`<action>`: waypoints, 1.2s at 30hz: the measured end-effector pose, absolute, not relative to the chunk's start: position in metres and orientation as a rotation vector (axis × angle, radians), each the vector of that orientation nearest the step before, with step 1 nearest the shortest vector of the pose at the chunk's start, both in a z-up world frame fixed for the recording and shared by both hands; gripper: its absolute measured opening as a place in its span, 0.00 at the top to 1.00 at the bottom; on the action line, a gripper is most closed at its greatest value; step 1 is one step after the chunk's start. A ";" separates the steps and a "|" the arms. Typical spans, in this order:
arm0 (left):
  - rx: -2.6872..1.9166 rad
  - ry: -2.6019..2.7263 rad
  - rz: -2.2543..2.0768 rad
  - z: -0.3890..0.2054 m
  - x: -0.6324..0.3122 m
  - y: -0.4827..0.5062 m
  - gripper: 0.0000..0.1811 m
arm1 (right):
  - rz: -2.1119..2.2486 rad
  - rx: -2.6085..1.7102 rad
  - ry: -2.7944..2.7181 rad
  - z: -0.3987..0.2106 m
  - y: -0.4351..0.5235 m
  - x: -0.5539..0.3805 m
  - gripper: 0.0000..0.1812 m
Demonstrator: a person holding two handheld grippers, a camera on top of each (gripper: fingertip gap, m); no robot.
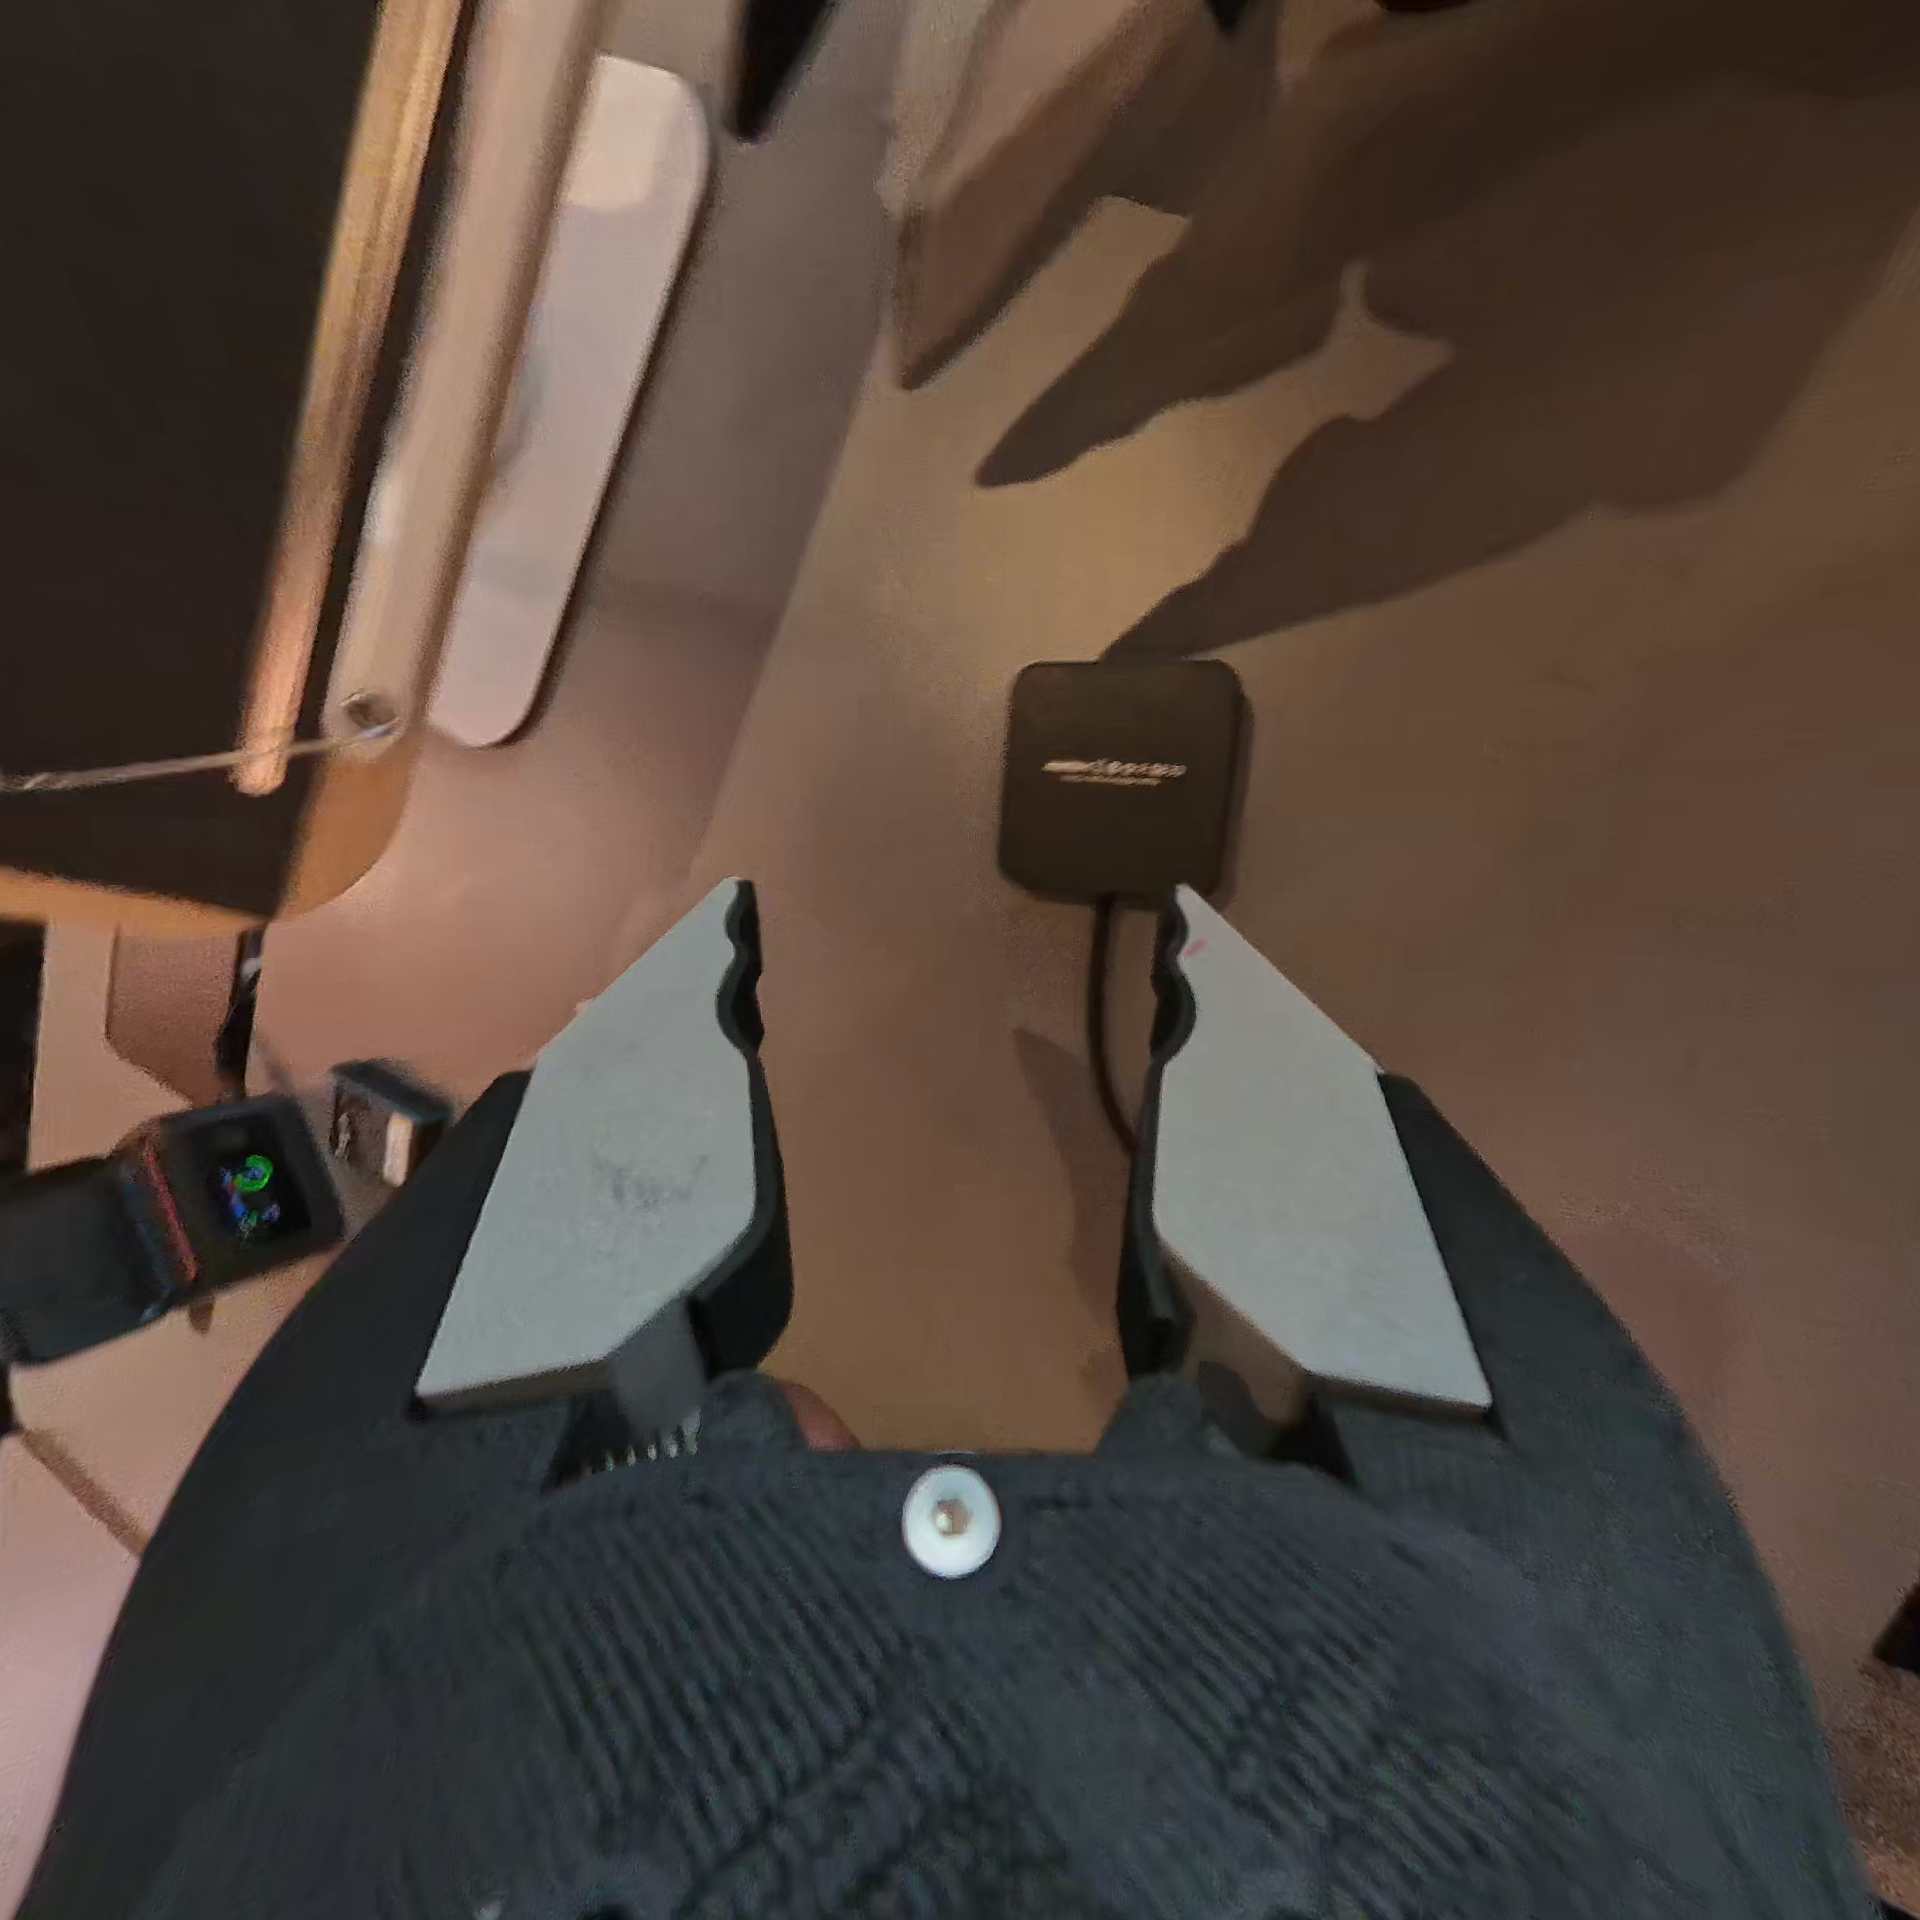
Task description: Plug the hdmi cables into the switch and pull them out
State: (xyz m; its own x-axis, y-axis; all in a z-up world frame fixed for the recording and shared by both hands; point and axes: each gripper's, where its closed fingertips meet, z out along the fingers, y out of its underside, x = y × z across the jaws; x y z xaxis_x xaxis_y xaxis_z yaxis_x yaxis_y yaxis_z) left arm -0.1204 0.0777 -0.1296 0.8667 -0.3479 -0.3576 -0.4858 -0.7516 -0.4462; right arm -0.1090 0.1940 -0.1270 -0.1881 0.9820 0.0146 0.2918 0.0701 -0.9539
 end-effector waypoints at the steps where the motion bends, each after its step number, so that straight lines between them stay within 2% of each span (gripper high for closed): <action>1: -2.491 0.560 0.341 -0.118 -0.130 0.072 0.59 | 1.148 -1.307 -1.597 -0.129 0.194 -0.110 0.69; 6: -2.470 0.247 0.455 -0.060 -0.204 0.012 0.61 | 1.138 -1.307 -1.603 -0.130 0.193 -0.110 0.69; 10: -2.499 -0.116 0.558 -0.040 -0.276 -0.071 0.61 | 1.149 -1.314 -1.600 -0.130 0.193 -0.111 0.69; 13: -2.560 -0.390 0.587 -0.058 -0.318 -0.137 0.61 | 1.150 -1.323 -1.612 -0.133 0.191 -0.112 0.69; 18: -2.682 -0.619 0.727 -0.119 -0.358 -0.212 0.61 | 1.124 -1.319 -1.623 -0.137 0.189 -0.113 0.69; 20: -2.722 -0.653 0.809 -0.139 -0.366 -0.229 0.61 | 1.123 -1.325 -1.621 -0.138 0.189 -0.112 0.69; 22: -2.732 -0.654 0.894 -0.153 -0.369 -0.238 0.67 | 1.124 -1.328 -1.618 -0.138 0.189 -0.112 0.69; 26: -2.681 -0.563 1.152 -0.160 -0.372 -0.241 0.66 | 1.126 -1.332 -1.619 -0.139 0.189 -0.113 0.69; 28: -2.665 -0.527 1.219 -0.165 -0.370 -0.241 0.61 | 1.129 -1.332 -1.622 -0.139 0.189 -0.113 0.69; 31: -2.704 -0.551 1.213 -0.179 -0.369 -0.244 0.64 | 1.130 -1.326 -1.623 -0.138 0.188 -0.113 0.70; 36: -2.727 -0.433 1.377 -0.180 -0.376 -0.251 0.82 | 1.134 -1.319 -1.624 -0.137 0.187 -0.112 0.70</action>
